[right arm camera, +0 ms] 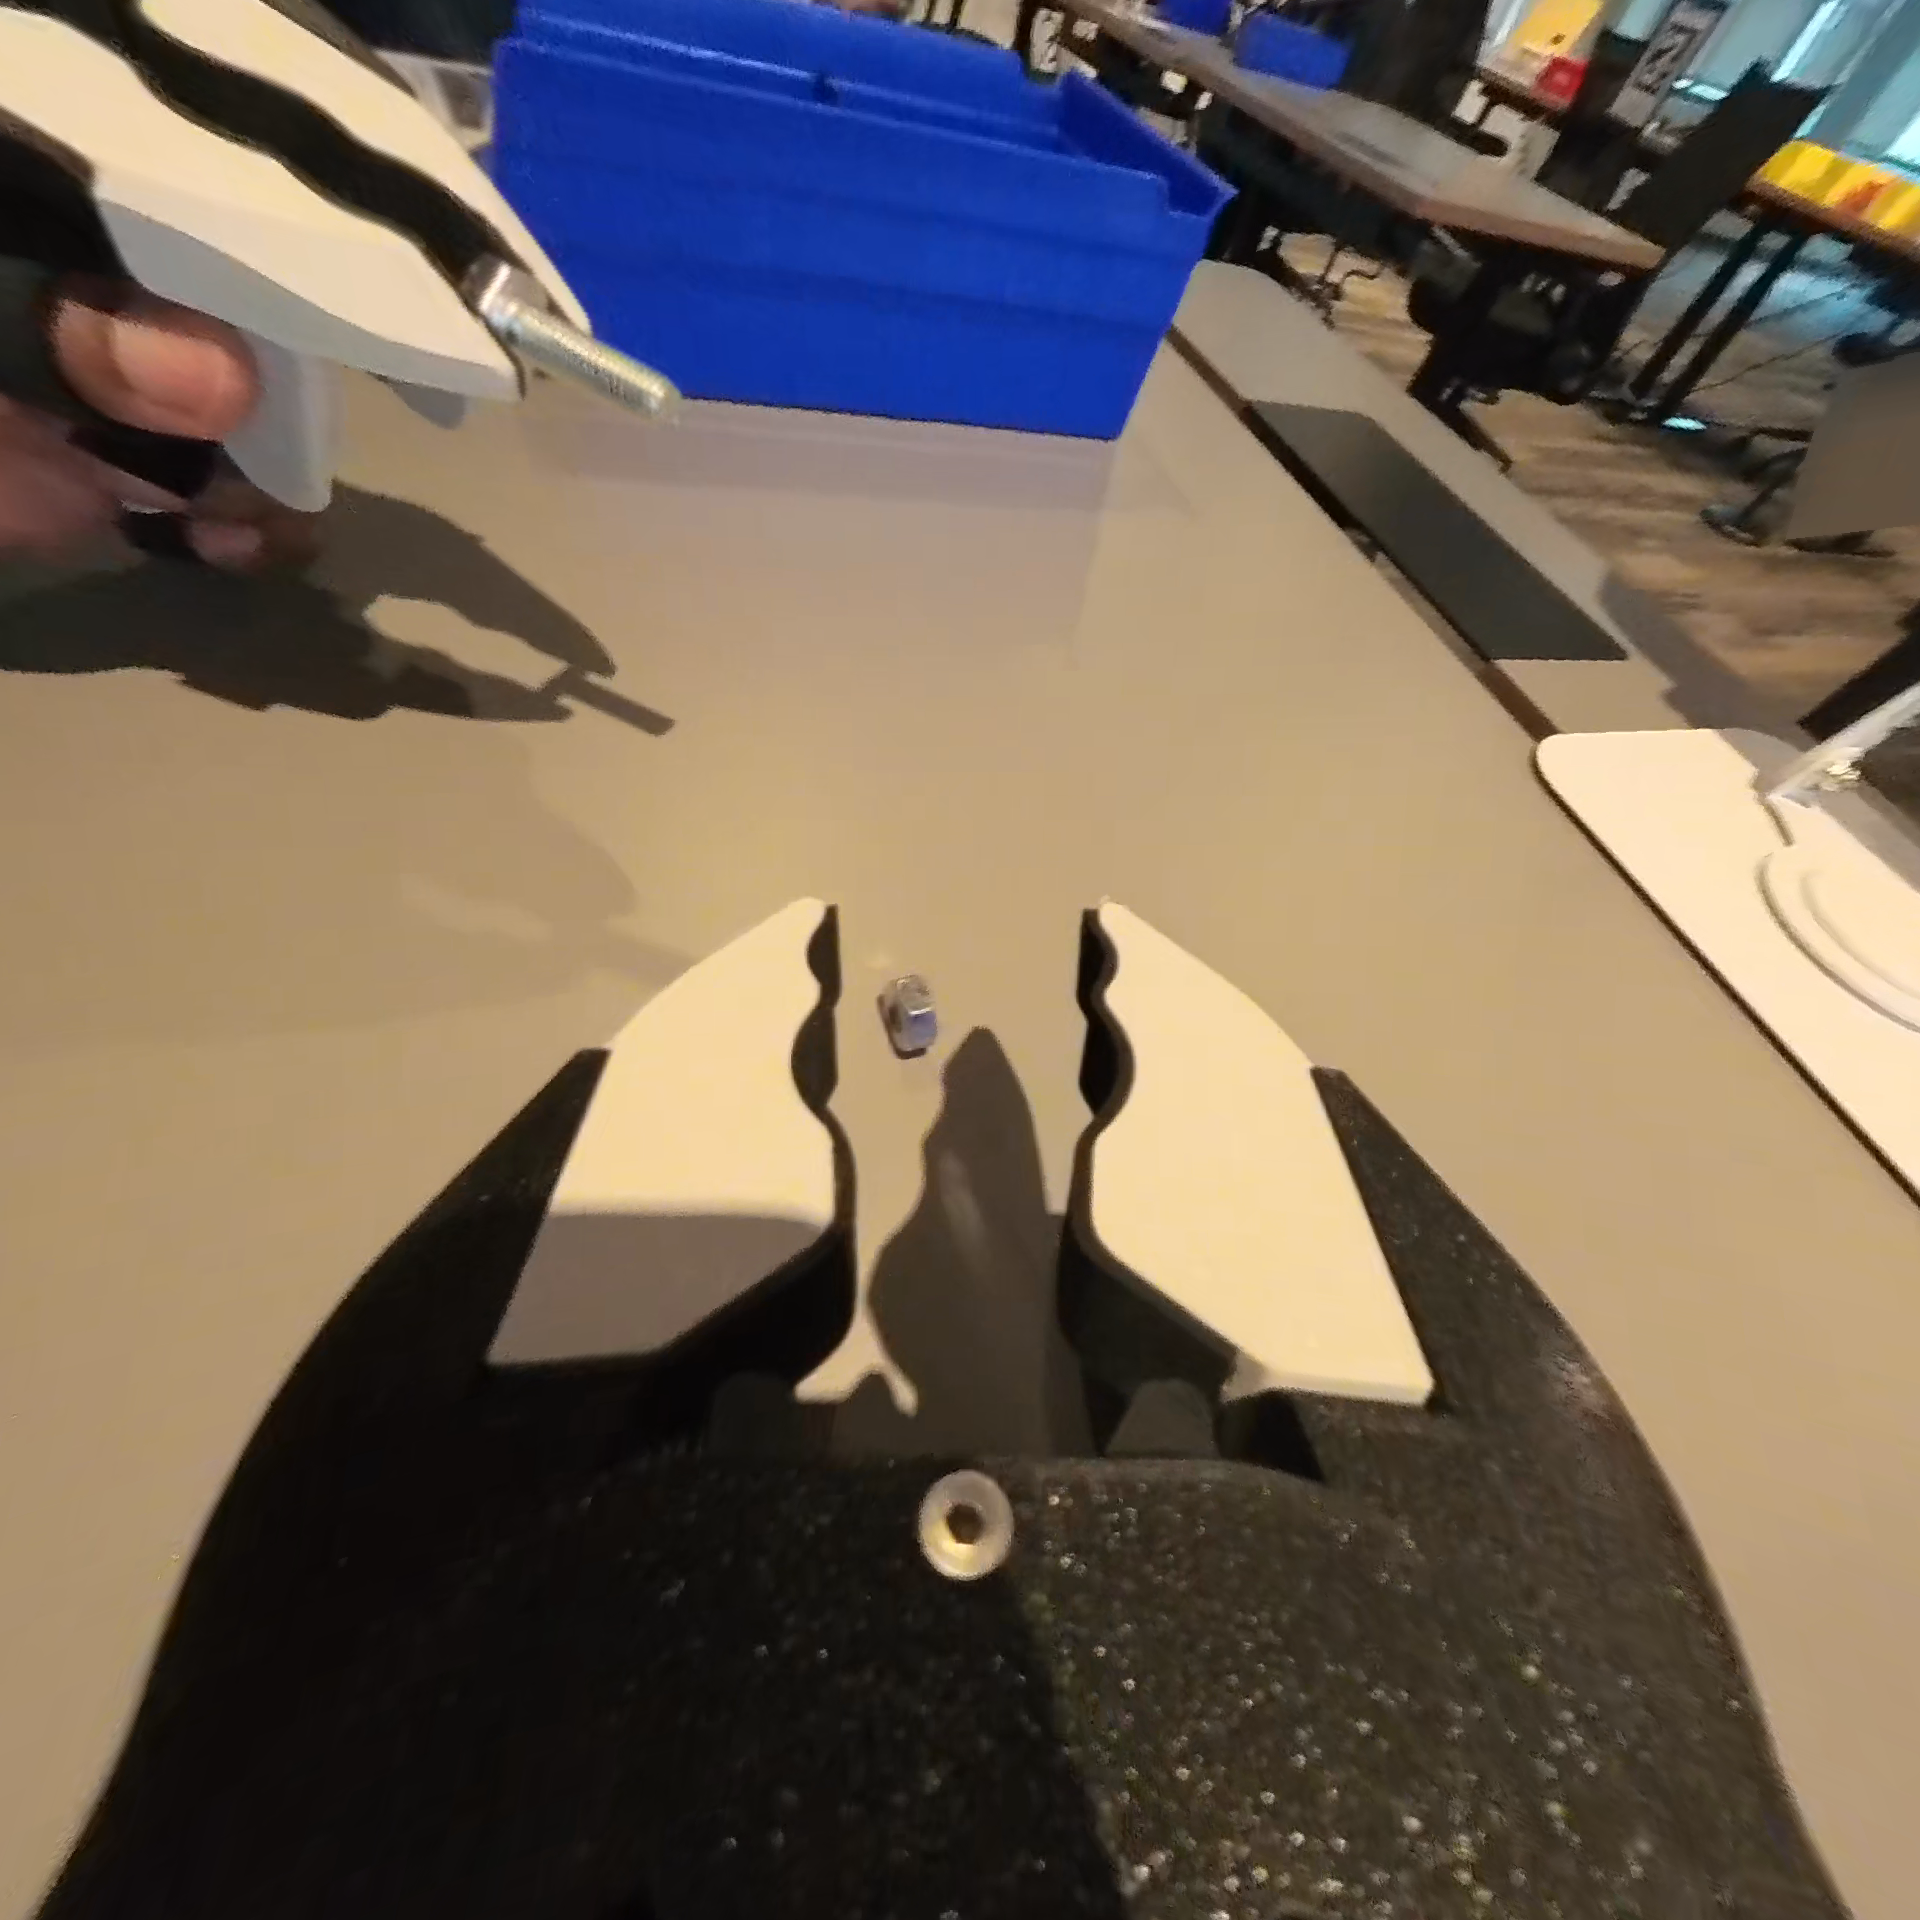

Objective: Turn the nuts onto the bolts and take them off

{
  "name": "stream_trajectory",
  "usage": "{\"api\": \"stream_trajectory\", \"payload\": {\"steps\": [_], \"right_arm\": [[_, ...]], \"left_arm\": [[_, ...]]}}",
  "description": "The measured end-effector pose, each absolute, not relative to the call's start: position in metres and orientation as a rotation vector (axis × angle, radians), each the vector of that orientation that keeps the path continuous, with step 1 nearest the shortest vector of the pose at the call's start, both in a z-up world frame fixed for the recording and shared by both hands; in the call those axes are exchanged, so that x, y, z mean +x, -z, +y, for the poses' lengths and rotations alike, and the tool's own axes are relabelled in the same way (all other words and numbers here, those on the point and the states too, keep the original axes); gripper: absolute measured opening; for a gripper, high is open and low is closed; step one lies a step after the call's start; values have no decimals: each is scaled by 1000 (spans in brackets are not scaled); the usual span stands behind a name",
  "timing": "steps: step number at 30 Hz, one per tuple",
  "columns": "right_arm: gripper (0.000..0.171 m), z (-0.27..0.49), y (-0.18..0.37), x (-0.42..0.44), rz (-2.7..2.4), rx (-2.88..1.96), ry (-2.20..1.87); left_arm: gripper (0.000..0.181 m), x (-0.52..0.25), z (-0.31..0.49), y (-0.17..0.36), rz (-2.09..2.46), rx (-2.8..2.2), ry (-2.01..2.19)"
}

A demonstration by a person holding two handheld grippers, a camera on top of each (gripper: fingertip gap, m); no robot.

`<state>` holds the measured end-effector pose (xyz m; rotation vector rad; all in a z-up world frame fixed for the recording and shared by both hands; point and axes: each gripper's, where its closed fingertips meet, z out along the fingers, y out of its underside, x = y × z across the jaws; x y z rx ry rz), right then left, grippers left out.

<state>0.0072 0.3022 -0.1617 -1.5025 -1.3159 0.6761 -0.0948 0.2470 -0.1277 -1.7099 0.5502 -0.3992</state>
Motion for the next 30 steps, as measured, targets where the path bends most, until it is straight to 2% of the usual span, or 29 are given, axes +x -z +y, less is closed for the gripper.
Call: {"api": "stream_trajectory", "payload": {"steps": [4, 21, 30], "right_arm": [[29, 307, 159, 7, -1284, -1494, -643], [31, 294, 196, -7, -1572, -1468, -355], [31, 293, 194, -6, -1566, -1518, -490]], "left_arm": [[17, -100, 254, 140, 561, -1770, 401], [17, -80, 244, 174, 755, -1884, 266], [17, -72, 241, 188, 841, -1950, 264]]}}
